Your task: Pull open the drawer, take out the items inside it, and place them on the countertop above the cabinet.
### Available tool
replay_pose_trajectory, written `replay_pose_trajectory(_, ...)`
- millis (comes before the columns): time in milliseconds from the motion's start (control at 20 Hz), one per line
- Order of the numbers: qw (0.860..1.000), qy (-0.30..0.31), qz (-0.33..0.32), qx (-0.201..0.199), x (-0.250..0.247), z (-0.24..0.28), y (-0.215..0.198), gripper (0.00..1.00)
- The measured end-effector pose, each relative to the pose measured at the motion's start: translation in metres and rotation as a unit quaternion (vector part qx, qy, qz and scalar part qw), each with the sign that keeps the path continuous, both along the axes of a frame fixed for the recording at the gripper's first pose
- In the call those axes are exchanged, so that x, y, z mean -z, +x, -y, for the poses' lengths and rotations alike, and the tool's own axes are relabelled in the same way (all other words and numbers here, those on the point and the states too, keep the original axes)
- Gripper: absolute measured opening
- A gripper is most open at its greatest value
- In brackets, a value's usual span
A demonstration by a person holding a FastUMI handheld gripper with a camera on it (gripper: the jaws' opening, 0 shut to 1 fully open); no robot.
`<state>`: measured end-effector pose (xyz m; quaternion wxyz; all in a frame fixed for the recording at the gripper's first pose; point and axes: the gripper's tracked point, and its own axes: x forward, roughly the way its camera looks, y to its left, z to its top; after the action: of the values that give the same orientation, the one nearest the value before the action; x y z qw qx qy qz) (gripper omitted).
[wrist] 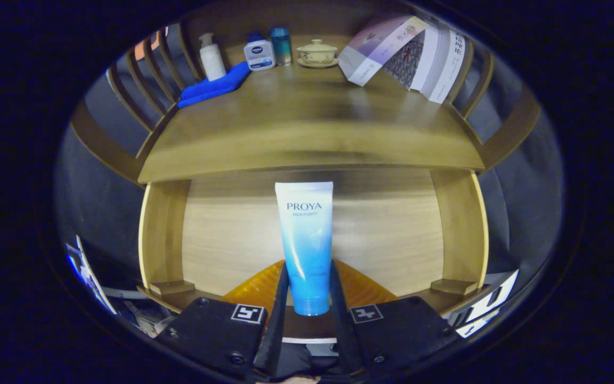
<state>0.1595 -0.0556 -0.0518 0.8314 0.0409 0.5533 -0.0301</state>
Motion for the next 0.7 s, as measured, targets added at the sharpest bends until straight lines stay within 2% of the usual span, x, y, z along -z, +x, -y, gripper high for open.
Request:
replay_pose_trajectory(400,0.999,0.019,0.027,0.009,-0.026,0.002,0.036,0.45)
replay_pose_trajectory(700,0.998,0.029,0.041,0.033,-0.03,0.012,0.086,0.45)
